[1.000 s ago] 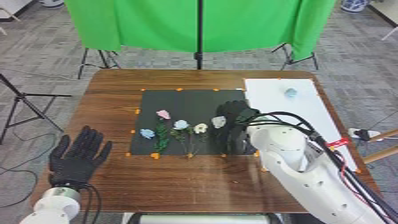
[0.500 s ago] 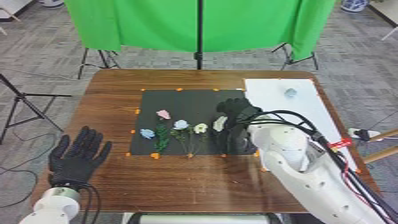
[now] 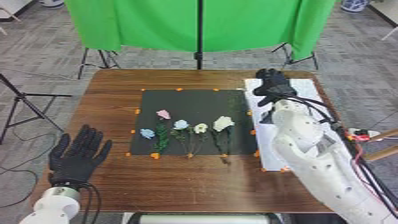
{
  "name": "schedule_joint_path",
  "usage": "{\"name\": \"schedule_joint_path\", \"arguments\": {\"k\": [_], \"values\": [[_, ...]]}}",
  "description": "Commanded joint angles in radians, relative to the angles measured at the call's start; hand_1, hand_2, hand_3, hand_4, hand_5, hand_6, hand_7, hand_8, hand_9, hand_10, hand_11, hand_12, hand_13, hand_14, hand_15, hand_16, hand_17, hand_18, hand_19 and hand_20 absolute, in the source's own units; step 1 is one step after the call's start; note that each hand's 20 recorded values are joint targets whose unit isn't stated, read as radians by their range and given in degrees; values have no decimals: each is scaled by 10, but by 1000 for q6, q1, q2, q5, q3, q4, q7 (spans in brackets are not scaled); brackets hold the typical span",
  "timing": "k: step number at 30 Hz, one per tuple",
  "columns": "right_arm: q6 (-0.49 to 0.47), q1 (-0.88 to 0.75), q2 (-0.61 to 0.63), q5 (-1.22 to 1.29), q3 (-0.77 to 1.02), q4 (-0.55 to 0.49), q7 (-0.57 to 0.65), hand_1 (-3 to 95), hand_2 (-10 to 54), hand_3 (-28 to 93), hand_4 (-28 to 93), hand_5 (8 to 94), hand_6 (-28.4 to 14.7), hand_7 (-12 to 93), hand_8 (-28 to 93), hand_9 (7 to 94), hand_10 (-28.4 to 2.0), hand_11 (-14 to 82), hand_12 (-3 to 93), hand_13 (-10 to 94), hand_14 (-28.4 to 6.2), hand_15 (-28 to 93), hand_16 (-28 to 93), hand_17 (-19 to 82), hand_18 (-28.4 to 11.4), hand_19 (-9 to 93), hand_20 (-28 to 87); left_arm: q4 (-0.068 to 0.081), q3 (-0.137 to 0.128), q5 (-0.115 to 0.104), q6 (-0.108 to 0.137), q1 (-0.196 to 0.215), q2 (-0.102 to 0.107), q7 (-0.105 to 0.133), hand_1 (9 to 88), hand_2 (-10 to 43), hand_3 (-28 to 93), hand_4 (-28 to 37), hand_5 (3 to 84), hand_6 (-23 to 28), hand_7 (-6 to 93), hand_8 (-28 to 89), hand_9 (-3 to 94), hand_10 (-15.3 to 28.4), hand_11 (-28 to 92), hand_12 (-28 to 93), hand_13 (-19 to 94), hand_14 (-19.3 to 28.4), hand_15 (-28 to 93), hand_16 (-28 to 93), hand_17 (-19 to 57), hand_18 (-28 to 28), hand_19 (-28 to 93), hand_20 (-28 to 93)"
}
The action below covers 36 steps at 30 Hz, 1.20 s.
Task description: Arrange flowers
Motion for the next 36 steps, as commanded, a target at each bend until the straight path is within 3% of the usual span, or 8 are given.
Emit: {"name": "schedule_joint_path", "arguments": {"k": [1,8,12,16,21,24,28,36], "values": [[-245,84,-31,-131,112,155,-39,452,-95,867,-283,415,-44,202,-152,363,-191,124,128,365,-167,383,97,243,-205,643,158,13,8,34,-54,0,-3,-22,305,134,748,-283,473,84,227,-122,407,150,311,124,321,163,538,-86,-57,158,422,161],[-345,125,-99,-166,160,285,-63,453,-95,866,-283,391,-38,203,-158,343,-176,119,117,344,-165,328,87,226,-210,612,134,17,24,41,-66,-11,-5,-24,328,130,748,-283,472,82,229,-122,407,147,310,126,324,159,533,-85,-56,158,421,161],[-324,132,-117,-183,174,330,-67,461,-95,869,-283,363,-30,207,-158,323,-167,112,107,343,-155,309,90,223,-208,602,132,21,35,85,-93,-19,-8,-46,357,123,760,-282,472,82,229,-123,406,146,310,126,324,158,532,-84,-55,158,420,161],[-364,127,-129,-215,193,349,-98,469,-95,867,-283,357,-23,219,-166,320,-153,119,99,358,-144,306,95,234,-199,604,134,30,46,81,-118,-23,-12,-48,380,110,767,-282,470,80,232,-123,405,145,311,127,324,155,532,-84,-55,157,420,161],[-288,117,-124,-200,171,369,-53,519,-95,828,-283,521,4,240,-172,521,-122,166,128,535,-110,378,129,320,-184,709,183,28,41,74,-106,-20,-11,-46,381,106,769,-282,469,80,232,-124,404,144,311,127,323,154,532,-83,-55,157,420,160],[-238,105,-118,-161,161,369,-2,617,-95,695,-283,635,17,235,-145,640,-118,162,150,650,-62,264,297,395,-158,694,202,28,41,69,-113,-19,-3,-38,377,108,767,-282,469,80,232,-125,404,144,311,127,322,155,531,-83,-55,157,420,160],[-156,84,-101,-167,143,353,-12,665,-95,653,-283,734,-1,282,-23,791,-96,81,326,747,-38,251,389,446,-137,795,200,26,38,69,-109,-15,-9,-43,369,112,766,-283,470,80,230,-124,403,145,310,127,322,155,530,-83,-56,157,420,161],[-21,-33,30,-76,47,58,-8,677,-95,672,-283,764,-6,356,42,853,-94,114,434,795,-36,294,476,466,-161,818,254,18,28,60,-106,-9,-15,-44,340,130,754,-283,470,81,225,-123,403,147,307,127,320,159,530,-83,-56,157,419,161]]}}
